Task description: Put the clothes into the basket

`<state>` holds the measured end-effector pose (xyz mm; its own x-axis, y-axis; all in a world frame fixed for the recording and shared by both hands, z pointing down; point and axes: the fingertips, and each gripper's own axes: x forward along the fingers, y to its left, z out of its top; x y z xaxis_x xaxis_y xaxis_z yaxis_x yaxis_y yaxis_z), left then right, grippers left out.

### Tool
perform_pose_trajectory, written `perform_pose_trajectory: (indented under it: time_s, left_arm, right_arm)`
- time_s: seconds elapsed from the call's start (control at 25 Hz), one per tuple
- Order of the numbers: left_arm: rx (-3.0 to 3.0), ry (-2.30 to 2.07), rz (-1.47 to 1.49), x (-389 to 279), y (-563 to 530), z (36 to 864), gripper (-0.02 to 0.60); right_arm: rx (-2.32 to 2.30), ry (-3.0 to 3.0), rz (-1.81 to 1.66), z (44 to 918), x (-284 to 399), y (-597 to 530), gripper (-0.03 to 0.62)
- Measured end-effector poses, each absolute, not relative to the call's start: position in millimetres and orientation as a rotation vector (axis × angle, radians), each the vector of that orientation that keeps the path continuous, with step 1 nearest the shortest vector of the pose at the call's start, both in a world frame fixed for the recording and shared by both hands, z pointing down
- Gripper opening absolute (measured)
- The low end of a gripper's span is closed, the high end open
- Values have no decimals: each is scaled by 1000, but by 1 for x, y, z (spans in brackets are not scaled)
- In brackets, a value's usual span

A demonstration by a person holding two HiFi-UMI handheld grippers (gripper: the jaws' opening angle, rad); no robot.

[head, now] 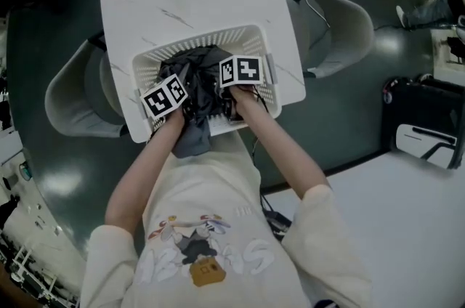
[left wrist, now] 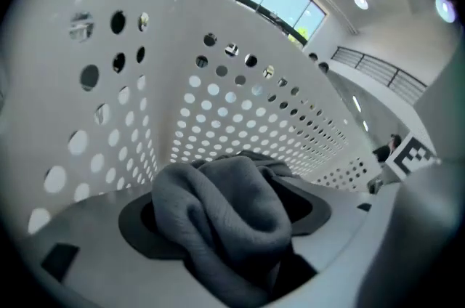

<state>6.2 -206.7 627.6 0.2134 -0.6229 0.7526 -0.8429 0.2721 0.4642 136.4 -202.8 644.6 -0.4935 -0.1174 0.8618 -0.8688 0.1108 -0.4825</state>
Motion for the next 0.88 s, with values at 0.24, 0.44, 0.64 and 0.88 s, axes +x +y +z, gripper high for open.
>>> perform_pose_trajectory:
  time_s: [0.24,0.44,0.64,0.88]
  left_arm:
    - [1478,-1400,43,9,-199,572,344]
    - [1521,-1370,-12,8,-193,542,342]
    - [1586,-1261,-102,23,-185,504,342]
    - [1692,-1058,-99,53,-155,462,277]
  right_arm:
    - [1050,-1769,1408,607,141,-202,367]
    - [1098,-1814,1420,579,138,-198,367]
    - [1180,-1890,1449,546,134,-193,367]
    - [1198,-1995,1560,507,132,-174,365]
